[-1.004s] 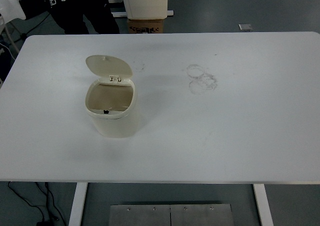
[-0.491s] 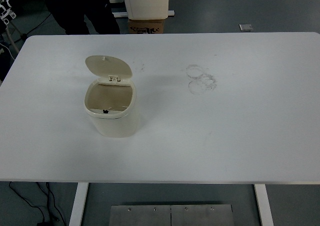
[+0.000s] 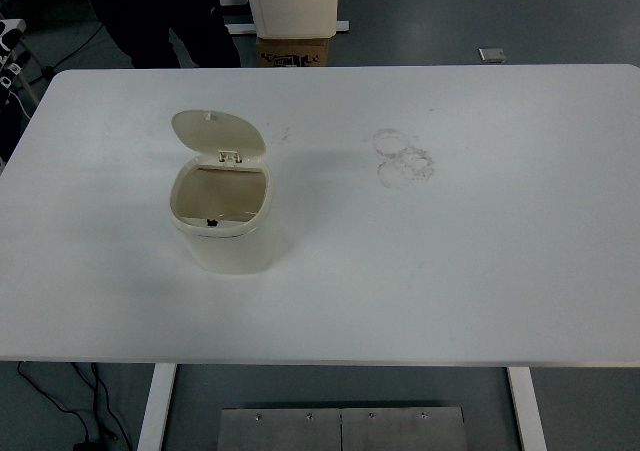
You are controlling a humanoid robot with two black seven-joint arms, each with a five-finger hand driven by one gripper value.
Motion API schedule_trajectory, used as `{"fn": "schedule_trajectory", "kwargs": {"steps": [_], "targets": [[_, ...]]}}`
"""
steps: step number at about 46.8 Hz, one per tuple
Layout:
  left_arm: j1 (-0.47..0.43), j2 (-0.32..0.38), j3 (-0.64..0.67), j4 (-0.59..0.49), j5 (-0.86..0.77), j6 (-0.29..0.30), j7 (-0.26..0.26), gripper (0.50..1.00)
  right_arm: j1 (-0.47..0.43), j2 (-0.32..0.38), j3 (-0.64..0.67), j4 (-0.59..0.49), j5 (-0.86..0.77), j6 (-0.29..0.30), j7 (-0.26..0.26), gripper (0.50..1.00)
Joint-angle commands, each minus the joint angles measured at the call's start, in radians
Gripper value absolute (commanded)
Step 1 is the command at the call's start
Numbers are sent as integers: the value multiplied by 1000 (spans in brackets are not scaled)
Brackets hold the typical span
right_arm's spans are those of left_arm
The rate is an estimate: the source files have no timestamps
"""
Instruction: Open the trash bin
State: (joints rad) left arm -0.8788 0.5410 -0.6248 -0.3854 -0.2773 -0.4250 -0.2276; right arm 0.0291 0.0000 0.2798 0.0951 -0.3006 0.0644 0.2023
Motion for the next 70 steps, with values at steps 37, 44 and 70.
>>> {"fn": "schedule_trajectory", "kwargs": {"steps": [37, 44, 70], "targets": [[89, -98, -87, 48, -37, -11, -3, 1000, 0, 0, -1, 0, 0, 0, 0, 991], [99, -95, -87, 48, -36, -11, -3, 1000, 0, 0, 1, 0, 1, 0, 0, 991], [104, -84, -87, 46, -31, -12, -3, 1000, 0, 0, -1, 2, -3, 0, 3, 991]]}}
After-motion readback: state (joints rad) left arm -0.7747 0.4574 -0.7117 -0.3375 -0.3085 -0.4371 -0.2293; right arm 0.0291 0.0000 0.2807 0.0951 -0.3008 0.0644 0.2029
